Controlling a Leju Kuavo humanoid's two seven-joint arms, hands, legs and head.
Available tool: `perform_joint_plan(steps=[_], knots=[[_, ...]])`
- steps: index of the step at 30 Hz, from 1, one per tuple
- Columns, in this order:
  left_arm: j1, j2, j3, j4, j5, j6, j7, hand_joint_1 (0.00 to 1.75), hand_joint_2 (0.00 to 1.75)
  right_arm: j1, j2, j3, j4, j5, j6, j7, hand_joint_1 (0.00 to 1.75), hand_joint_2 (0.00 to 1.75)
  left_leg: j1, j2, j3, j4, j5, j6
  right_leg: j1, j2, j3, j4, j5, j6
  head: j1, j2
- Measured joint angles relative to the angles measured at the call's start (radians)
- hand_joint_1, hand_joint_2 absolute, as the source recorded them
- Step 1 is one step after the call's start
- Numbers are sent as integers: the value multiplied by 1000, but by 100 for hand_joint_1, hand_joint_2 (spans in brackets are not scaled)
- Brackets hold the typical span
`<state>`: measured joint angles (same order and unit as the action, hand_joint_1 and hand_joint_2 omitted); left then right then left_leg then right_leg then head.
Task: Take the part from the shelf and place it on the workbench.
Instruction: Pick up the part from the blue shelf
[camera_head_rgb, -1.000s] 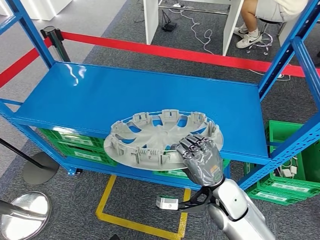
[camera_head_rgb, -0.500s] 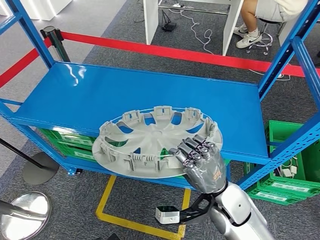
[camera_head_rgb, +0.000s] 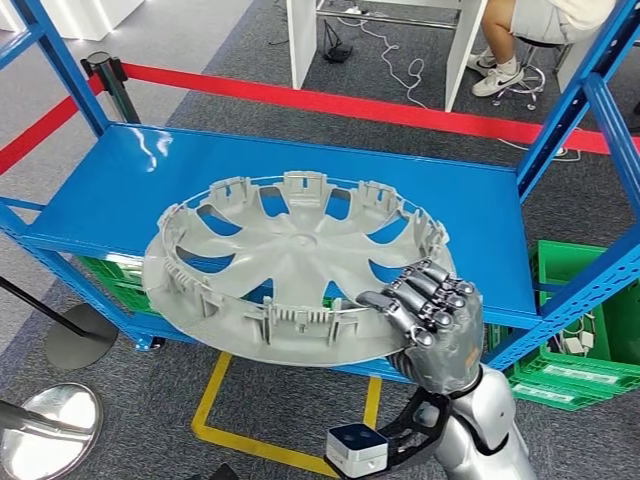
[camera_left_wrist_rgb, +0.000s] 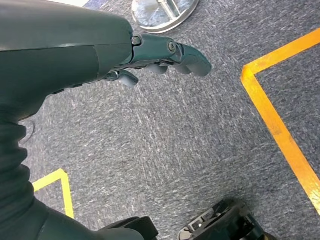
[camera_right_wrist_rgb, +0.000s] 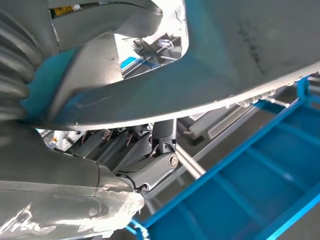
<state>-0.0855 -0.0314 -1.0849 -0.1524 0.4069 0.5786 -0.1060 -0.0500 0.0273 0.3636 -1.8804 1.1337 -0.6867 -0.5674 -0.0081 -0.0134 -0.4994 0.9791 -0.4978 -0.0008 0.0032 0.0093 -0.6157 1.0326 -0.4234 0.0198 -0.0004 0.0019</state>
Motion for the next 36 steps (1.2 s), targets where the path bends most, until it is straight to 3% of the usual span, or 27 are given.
perform_joint_plan(steps=[3, 5, 8, 9, 10, 12, 14, 16, 19, 21, 23, 24, 25, 26, 27, 29, 31, 34, 35, 36], knots=[[0, 2, 0, 0, 3, 0, 3, 0, 175, 11, 21, -22, -16, -20, 0, -19, 175, 175, 1, 2, 1, -10, 14, 12, -2, 0, -2, -6, 7, 12, -1, 0], [-1, 3, 0, 0, 4, 0, 5, 0, 175, 15, 30, -35, -26, -34, 0, -23, 175, 175, 10, 6, 5, -30, 31, 20, 1, 0, -19, 28, -22, 20, 3, 0], [0, 4, 0, 0, 6, -1, 7, 0, 175, 21, 33, -47, -31, -49, -1, -13, 175, 175, 15, 10, 5, -37, 37, 22, -8, -1, -89, 202, -113, 33, 8, 0], [1, 4, 0, 1, 6, -1, 8, 0, 175, 23, 33, -49, -32, -52, -1, -4, 175, 175, 16, 11, 5, -36, 37, 21, -12, -2, -105, 248, -126, 37, 8, 0], [2, 3, 0, 0, 7, -2, 8, 0, 175, 26, 33, -50, -32, -54, -1, 3, 175, 175, 19, 12, 4, -34, 36, 18, -16, -2, -105, 257, -118, 42, 8, 0], [2, 3, 0, 0, 10, -4, 9, 0, 175, 28, 33, -51, -32, -62, -1, 11, 175, 175, 28, 11, 4, -25, 30, 6, -25, -4, -49, 160, -60, 56, 8, 0], [1, 3, 0, 1, 11, -5, 10, 0, 175, 27, 33, -52, -33, -70, -1, 11, 175, 175, 36, 9, -2, -11, 22, -12, -27, 0, 16, 49, -32, 65, 12, 0], [1, 5, 0, 2, 11, -5, 10, 0, 175, 27, 33, -52, -34, -74, -1, 9, 175, 175, 35, 6, -12, 2, 20, -29, -22, 5, 31, 26, -41, 54, 13, 0], [2, 6, 0, 2, 11, -5, 10, 0, 175, 27, 33, -53, -35, -79, -1, 8, 175, 175, 34, 5, -28, 13, 16, -44, -23, 6, 11, 36, -36, 27, 8, 0], [2, 6, 0, 2, 11, -5, 10, 0, 175, 26, 34, -55, -36, -83, -1, 8, 175, 175, 33, 7, -59, 71, -35, -49, -24, 3, -4, 36, -29, 7, 5, 0], [1, 6, 0, 2, 11, -4, 10, 0, 175, 25, 34, -55, -37, -87, -1, 8, 175, 175, 31, 8, -115, 202, -114, -48, -18, 1, -19, 36, -19, -9, 2, 0], [2, 5, 0, 2, 11, -4, 10, 0, 175, 25, 34, -55, -38, -89, -1, 8, 175, 175, 29, 8, -136, 261, -138, -44, -15, -1, -26, 36, -15, -14, 2, 0], [2, 5, 0, 2, 12, -4, 10, 0, 175, 25, 34, -55, -38, -91, -1, 8, 175, 175, 27, 8, -146, 293, -143, -39, -10, -1, -33, 36, -9, -18, 2, 0], [1, 5, -1, 2, 12, -4, 10, 0, 175, 25, 34, -55, -38, -92, -1, 8, 175, 175, 23, 8, -137, 288, -127, -31, -6, -1, -39, 36, -4, -21, 2, 0], [1, 4, -1, 2, 13, -4, 10, 0, 175, 25, 34, -56, -40, -92, -1, 7, 175, 175, 17, 8, -111, 247, -97, -21, -2, -1, -45, 36, 2, -21, 2, 0], [-2, 5, -1, 2, 14, -4, 10, 0, 175, 25, 35, -60, -46, -92, -1, 3, 175, 175, 3, 8, -33, 116, -44, 2, 3, 0, -55, 36, 16, -21, 2, 0], [-5, 5, -1, 2, 15, -4, 10, 0, 175, 26, 39, -66, -51, -92, -1, -3, 175, 175, -6, 8, 12, 28, -27, 10, 4, -1, -62, 32, 32, -16, 3, 0], [-2, 3, -2, 3, 19, -5, 10, 0, 175, 31, 44, -75, -54, -92, -1, -9, 175, 175, -8, 8, 2, 1, -2, 9, 1, -1, -71, 18, 56, 1, 1, 0], [-1, 3, -2, 3, 20, -5, 11, 0, 175, 34, 44, -78, -54, -93, -1, -9, 175, 175, -6, 10, -6, -2, 10, 12, 1, -1, -79, 26, 41, 7, 2, 0], [-1, 3, -2, 3, 22, -6, 12, 0, 175, 36, 44, -82, -54, -94, -1, -7, 175, 175, -3, 11, -16, -6, 23, 16, 1, -1, -91, 53, 7, 12, 3, 0]])
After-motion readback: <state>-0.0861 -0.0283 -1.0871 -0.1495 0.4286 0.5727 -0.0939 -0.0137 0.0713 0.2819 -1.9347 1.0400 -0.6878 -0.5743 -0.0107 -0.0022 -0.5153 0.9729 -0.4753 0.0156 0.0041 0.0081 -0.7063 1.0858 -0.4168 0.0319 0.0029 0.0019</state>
